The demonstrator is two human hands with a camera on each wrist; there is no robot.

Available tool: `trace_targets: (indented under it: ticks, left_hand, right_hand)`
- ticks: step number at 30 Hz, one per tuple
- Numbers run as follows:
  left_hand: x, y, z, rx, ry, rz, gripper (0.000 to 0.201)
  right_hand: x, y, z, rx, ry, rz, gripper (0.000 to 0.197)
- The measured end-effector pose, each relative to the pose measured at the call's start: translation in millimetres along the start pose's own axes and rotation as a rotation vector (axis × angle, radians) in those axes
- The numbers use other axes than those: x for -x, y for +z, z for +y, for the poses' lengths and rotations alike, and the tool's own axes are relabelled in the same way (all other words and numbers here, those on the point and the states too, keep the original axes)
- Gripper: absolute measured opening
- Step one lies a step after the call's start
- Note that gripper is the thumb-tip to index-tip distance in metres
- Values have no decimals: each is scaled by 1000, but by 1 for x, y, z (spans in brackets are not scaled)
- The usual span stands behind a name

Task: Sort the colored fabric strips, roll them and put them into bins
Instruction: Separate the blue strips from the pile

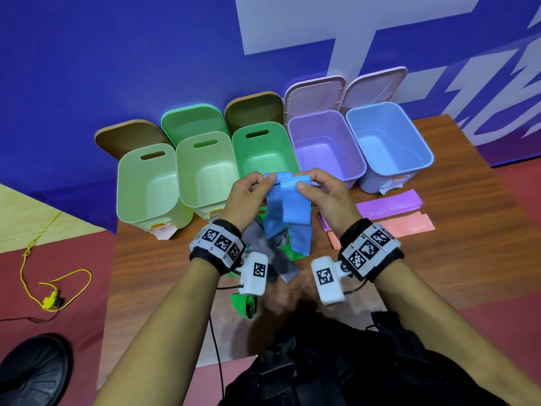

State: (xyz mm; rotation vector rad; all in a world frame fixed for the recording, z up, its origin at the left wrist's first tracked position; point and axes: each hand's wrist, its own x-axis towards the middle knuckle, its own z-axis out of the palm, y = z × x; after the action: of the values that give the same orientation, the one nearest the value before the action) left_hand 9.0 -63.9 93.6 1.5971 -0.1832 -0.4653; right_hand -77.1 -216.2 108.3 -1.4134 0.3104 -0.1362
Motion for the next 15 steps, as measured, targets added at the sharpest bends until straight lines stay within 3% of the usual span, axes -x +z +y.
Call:
trace_targets:
  ticks: [4, 7, 11, 15]
  left_hand:
    - [2, 3, 5, 17, -8, 3, 34]
    - [4, 4, 9, 73, -2, 23, 14]
    - [8, 3, 12, 59, 50, -41, 7]
    - [9, -2, 8, 78, 12, -101, 20]
  right_hand:
    - [0, 2, -3, -22, 10, 24, 28]
    - [0, 1, -5, -30, -5, 14, 20]
    - [1, 3, -8, -77, -6, 20, 41]
    - [1, 0, -7, -47, -1, 46, 19]
